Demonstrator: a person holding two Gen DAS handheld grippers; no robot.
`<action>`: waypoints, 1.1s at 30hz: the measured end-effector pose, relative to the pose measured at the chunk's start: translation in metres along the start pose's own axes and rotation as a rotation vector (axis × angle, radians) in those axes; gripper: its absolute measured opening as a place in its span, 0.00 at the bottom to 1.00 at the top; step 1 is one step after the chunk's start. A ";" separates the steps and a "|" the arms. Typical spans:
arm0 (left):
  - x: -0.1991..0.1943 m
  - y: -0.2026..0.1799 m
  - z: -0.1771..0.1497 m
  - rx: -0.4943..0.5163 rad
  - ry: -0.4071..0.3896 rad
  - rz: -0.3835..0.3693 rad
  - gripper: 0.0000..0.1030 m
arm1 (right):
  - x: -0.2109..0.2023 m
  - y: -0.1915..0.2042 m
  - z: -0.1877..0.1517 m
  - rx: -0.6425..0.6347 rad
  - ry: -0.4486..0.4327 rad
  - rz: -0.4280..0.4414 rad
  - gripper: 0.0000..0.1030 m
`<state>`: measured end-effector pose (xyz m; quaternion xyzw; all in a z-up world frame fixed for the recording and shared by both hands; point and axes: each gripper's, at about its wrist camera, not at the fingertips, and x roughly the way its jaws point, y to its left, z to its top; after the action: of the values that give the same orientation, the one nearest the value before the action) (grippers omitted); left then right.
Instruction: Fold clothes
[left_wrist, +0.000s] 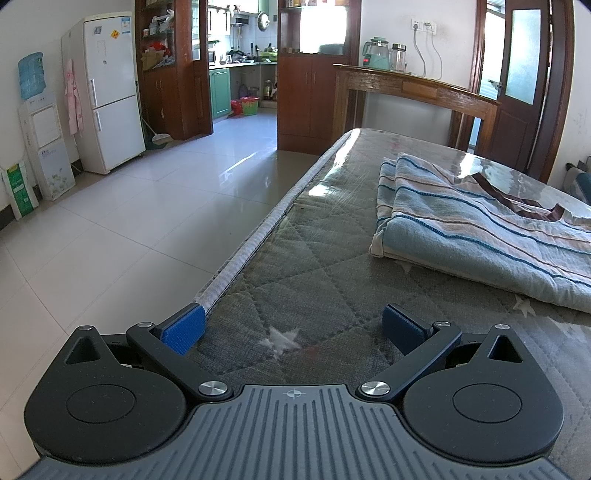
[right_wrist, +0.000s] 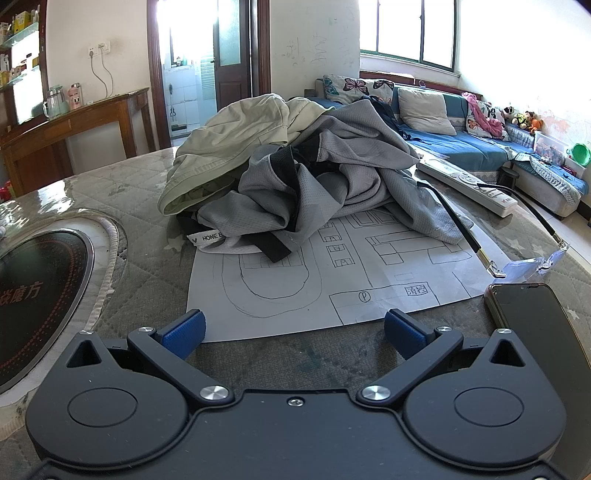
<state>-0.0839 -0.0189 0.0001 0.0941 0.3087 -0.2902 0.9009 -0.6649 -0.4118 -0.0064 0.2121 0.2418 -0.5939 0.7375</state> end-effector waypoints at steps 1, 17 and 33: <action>0.000 0.000 0.000 0.000 0.000 0.000 1.00 | 0.000 0.000 0.000 0.000 0.000 0.000 1.00; -0.002 0.003 0.006 0.000 0.045 0.020 1.00 | 0.001 -0.001 0.000 0.001 0.000 0.001 1.00; -0.028 -0.010 0.020 0.057 0.114 0.034 1.00 | 0.001 -0.001 0.000 0.000 0.001 0.000 1.00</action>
<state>-0.0980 -0.0209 0.0332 0.1413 0.3492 -0.2779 0.8836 -0.6653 -0.4123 -0.0068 0.2122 0.2421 -0.5938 0.7374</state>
